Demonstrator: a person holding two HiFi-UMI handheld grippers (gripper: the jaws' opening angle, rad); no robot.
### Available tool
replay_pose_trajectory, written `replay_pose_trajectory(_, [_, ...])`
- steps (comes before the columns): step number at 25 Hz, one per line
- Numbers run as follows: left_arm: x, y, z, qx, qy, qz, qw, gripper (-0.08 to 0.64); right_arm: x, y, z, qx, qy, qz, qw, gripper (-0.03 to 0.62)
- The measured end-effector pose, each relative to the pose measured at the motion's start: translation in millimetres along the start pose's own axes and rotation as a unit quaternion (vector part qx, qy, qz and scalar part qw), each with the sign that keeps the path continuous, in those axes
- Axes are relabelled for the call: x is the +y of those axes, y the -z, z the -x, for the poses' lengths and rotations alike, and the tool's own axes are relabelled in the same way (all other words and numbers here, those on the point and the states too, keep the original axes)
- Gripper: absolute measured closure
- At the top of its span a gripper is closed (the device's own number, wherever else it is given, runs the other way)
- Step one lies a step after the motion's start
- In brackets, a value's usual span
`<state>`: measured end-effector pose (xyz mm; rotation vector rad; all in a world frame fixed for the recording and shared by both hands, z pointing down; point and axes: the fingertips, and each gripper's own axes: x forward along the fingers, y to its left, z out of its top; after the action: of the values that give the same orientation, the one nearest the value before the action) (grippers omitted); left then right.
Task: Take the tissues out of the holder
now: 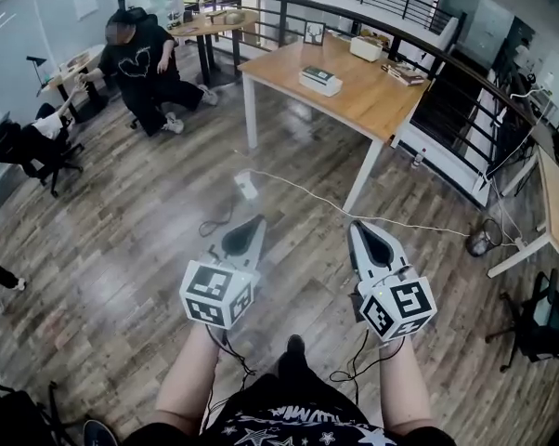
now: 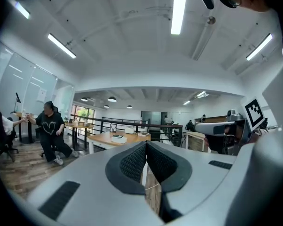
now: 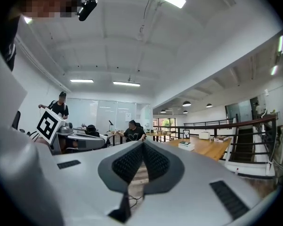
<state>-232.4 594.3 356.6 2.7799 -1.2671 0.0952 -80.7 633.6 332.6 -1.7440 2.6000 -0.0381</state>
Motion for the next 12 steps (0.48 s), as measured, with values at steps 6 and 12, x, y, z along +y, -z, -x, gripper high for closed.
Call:
replay_pose_trajectory(6, [4.6, 7.9, -31.2, 0.010, -0.001, 0.008, 0.9999, 0.548, -24.8, 7.3, -4.7, 0.000, -0.009, 0.003, 1.000, 0.575])
replay_pose_trajectory(12, [13.5, 2.2, -100.5, 0.019, -0.004, -0.014, 0.9997, 0.548, -75.0, 10.9, -49.2, -0.001, -0.036, 0.026, 0.999, 0.575])
